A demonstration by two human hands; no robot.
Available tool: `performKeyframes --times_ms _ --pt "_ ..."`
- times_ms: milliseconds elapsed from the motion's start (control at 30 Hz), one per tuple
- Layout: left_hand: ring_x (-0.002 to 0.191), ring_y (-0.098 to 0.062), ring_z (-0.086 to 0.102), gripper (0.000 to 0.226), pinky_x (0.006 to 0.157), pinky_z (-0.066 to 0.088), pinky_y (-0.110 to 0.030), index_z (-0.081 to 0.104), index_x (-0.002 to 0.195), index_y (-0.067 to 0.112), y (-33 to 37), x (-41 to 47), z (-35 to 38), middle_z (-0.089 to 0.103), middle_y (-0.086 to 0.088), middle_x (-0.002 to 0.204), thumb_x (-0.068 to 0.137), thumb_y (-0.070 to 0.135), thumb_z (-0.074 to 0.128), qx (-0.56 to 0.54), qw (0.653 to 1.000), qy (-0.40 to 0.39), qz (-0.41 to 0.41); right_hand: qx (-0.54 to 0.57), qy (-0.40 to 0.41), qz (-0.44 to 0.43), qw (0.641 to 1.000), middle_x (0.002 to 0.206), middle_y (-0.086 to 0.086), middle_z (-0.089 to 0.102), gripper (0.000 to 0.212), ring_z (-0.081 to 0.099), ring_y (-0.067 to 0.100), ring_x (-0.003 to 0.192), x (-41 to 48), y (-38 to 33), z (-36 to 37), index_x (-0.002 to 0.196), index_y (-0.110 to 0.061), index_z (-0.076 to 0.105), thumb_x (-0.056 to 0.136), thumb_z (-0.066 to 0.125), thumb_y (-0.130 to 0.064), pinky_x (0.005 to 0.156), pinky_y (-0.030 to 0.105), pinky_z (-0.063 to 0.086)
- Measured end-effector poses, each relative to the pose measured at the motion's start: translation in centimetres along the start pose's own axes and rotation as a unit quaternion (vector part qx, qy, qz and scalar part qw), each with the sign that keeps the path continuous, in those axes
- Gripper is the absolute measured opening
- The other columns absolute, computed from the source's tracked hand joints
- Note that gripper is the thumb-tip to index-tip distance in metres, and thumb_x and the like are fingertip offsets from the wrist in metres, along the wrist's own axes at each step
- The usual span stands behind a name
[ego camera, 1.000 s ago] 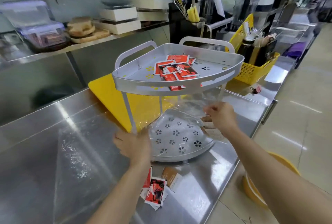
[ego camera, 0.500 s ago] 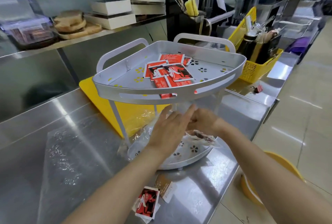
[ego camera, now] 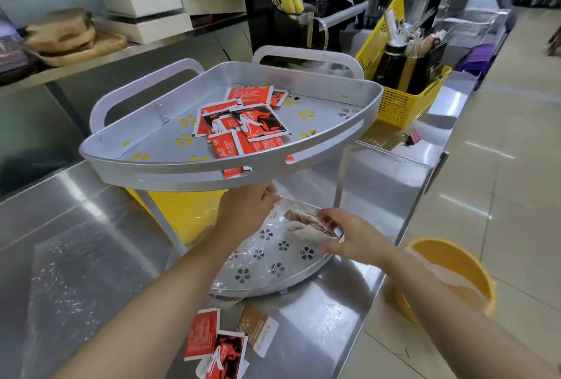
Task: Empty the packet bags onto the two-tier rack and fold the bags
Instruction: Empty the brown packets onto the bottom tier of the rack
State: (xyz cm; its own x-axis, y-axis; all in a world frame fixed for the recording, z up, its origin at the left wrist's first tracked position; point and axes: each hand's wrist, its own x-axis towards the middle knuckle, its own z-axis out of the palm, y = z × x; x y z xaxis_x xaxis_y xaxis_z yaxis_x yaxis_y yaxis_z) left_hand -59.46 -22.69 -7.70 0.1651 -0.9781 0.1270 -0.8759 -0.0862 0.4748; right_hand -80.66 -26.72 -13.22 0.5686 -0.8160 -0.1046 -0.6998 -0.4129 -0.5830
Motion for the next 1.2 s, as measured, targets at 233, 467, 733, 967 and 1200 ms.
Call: performKeyframes --times_ms 233,467,733,967,1200 --pt "0.079 -0.022 0.063 0.018 0.07 0.048 -0.035 0.062 0.086 0.017 -0.8 -0.3 -0.2 0.07 0.0 0.082 0.088 0.033 0.057 0.005 0.999 0.03 -0.044 0.062 0.128 0.013 0.99 0.093 0.014 0.074 0.024 0.067 0.023 0.083 -0.3 1.0 1.1 0.103 -0.005 0.068 0.08 0.066 -0.013 0.079 0.032 0.049" --pt "0.088 -0.019 0.064 0.013 0.079 0.049 -0.035 0.064 0.079 0.015 -2.9 -0.7 -1.5 0.067 0.004 0.082 0.085 0.026 0.062 -0.118 0.987 0.03 -0.105 0.115 0.178 -0.008 0.977 0.091 0.008 0.074 0.018 0.067 0.006 0.069 -0.2 -1.1 -1.4 0.097 -0.007 0.073 0.083 0.063 -0.013 0.076 0.03 0.053" --pt "0.113 -0.038 0.054 0.066 0.091 0.04 -0.037 0.057 0.116 -0.006 -3.1 -0.6 -3.8 0.06 -0.022 0.123 0.088 0.053 0.045 -0.122 0.971 0.052 -0.197 0.272 0.331 -0.104 0.898 0.074 -0.007 0.066 0.016 0.058 -0.006 0.066 0.0 -6.1 -5.7 0.085 -0.019 0.071 0.078 0.067 -0.005 0.063 0.008 0.043" --pt "0.12 -0.024 0.048 0.034 0.104 0.023 -0.038 0.049 0.119 0.022 -3.3 -2.1 -1.2 0.057 -0.001 0.126 0.086 0.027 0.058 0.155 0.985 -0.024 -0.066 0.324 0.228 -0.005 0.918 0.069 0.002 0.063 0.005 0.054 0.01 0.063 1.0 -5.5 -1.5 0.077 -0.01 0.07 0.08 0.067 -0.009 0.066 0.024 0.043" --pt "0.121 -0.019 0.052 0.04 0.102 0.016 -0.027 0.06 0.111 0.021 -0.6 -3.8 0.5 0.065 0.002 0.118 0.081 0.047 0.055 0.107 0.974 0.059 0.188 0.303 0.187 -0.094 0.93 0.069 -0.007 0.063 0.004 0.055 -0.007 0.06 0.6 -7.2 -1.3 0.079 -0.005 0.072 0.076 0.07 -0.008 0.061 0.007 0.04"
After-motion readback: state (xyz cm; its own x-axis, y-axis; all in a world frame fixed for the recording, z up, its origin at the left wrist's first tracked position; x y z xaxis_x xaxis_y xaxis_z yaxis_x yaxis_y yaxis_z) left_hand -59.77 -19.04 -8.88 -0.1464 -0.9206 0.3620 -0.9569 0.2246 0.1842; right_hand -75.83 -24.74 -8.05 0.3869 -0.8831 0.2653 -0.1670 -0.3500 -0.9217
